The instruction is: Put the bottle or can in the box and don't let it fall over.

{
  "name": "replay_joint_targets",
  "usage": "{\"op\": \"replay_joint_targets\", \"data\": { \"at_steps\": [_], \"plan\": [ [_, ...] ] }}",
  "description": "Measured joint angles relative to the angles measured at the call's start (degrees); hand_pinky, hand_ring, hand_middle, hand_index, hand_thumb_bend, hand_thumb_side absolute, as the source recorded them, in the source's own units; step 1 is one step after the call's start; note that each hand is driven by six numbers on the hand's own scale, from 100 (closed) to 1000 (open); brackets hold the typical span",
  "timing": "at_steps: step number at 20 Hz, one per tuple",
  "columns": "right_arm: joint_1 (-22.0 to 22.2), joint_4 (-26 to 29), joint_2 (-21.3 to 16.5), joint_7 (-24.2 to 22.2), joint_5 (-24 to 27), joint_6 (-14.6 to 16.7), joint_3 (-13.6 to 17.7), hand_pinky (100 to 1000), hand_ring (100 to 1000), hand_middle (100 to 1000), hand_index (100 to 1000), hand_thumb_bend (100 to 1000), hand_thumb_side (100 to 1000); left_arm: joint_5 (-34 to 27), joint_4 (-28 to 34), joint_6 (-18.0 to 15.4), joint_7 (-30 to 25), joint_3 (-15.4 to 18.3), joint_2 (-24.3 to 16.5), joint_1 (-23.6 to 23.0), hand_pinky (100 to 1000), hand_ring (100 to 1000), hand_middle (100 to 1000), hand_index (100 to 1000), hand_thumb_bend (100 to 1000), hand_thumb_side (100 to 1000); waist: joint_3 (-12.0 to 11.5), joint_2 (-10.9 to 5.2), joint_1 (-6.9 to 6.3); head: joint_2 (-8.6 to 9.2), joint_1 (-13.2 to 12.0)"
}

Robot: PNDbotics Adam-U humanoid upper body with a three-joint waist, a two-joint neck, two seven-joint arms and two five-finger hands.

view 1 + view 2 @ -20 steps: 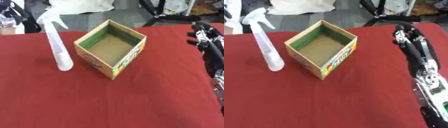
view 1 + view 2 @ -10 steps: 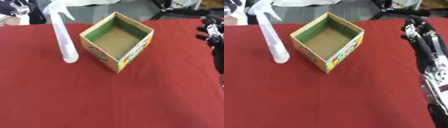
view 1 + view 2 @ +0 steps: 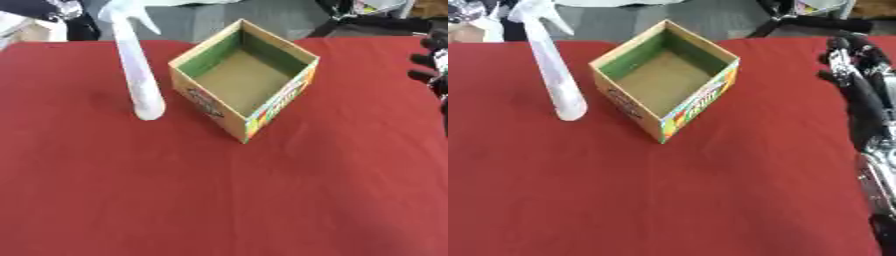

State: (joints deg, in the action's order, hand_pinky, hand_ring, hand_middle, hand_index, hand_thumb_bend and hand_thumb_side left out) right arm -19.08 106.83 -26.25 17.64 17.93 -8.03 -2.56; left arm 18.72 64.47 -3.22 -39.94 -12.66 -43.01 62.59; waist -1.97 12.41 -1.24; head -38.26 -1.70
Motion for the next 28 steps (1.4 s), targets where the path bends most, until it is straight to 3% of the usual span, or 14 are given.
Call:
{"op": "replay_joint_targets", "data": {
  "at_steps": [10, 15, 28],
  "plan": [
    [-0.06, 0.0, 0.26, -0.14, 0.0, 0.02, -0.28, 810, 825, 827, 849, 100, 539, -0.51, -1.87, 0.64, 0.44, 0.82, 1.35, 1.54, 802, 778, 779, 821, 100, 634, 0.21, 0.63, -0.28, 3.67, 0.65],
    [-0.07, -0.01, 0.28, -0.16, 0.0, 0.04, -0.3, 810, 825, 827, 849, 100, 555, -2.28, -2.32, 0.9, -0.64, 1.02, 1.62, 1.58, 815, 792, 794, 832, 135, 722, 0.23, 0.75, -0.38, 4.12, 0.88],
    [-0.46, -0.03, 0.74, -0.32, 0.0, 0.16, -0.33, 812, 824, 824, 847, 100, 571, -3.07, -2.66, 1.72, 0.83, 1.2, 2.59, 2.08, 855, 833, 819, 869, 278, 701, 0.82, 1.48, -0.47, 4.23, 0.81]
  ]
}}
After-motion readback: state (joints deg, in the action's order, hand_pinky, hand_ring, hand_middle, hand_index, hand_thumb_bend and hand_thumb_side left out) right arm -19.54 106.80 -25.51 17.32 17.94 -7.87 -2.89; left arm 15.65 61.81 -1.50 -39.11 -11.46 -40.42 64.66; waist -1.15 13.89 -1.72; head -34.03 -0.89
